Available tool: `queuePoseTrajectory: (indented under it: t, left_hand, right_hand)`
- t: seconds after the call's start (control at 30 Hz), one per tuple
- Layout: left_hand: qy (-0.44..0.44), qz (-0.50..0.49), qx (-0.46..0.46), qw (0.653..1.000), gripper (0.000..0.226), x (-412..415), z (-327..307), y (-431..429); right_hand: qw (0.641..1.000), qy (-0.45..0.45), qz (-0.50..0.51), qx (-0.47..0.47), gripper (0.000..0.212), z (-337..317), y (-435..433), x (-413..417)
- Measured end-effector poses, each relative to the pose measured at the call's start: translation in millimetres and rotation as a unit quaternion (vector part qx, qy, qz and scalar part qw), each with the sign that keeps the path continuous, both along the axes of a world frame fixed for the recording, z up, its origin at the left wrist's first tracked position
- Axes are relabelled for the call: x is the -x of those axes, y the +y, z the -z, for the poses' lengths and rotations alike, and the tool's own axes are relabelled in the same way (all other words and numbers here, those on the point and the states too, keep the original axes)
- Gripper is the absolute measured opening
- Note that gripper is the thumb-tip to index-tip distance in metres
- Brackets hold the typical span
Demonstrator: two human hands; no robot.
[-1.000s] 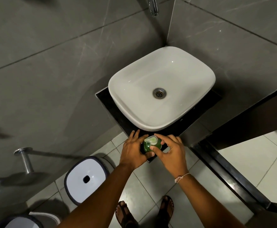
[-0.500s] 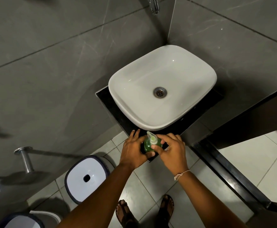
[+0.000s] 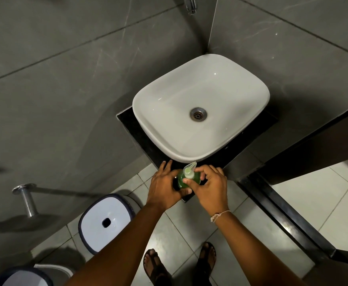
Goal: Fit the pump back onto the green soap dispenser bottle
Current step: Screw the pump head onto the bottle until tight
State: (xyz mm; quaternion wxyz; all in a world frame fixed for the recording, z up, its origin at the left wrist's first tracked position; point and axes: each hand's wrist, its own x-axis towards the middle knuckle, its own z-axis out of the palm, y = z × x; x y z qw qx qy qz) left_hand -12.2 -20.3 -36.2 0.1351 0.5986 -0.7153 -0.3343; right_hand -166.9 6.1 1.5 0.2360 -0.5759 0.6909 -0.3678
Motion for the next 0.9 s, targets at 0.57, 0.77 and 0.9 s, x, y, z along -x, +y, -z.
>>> queuePoseTrajectory:
  t: [0.57,0.77,0.9]
  left_hand:
    - [-0.009,0.009,-0.004,1.000,0.072,0.4,-2.1,0.4]
    - [-0.015,0.006,0.001,1.000,0.074,0.8,-1.9,0.0]
    - [-0.014,0.005,0.001,1.000,0.071,0.8,-2.2,-0.4]
  right_hand:
    - [1.000,0.010,0.013,-0.018,0.035,-1.6,2.4,-1.7]
    - [0.999,0.010,-0.027,-0.025,0.032,0.3,1.6,4.4]
    - [0.999,0.045,-0.003,-0.027,0.031,2.6,2.4,-2.1]
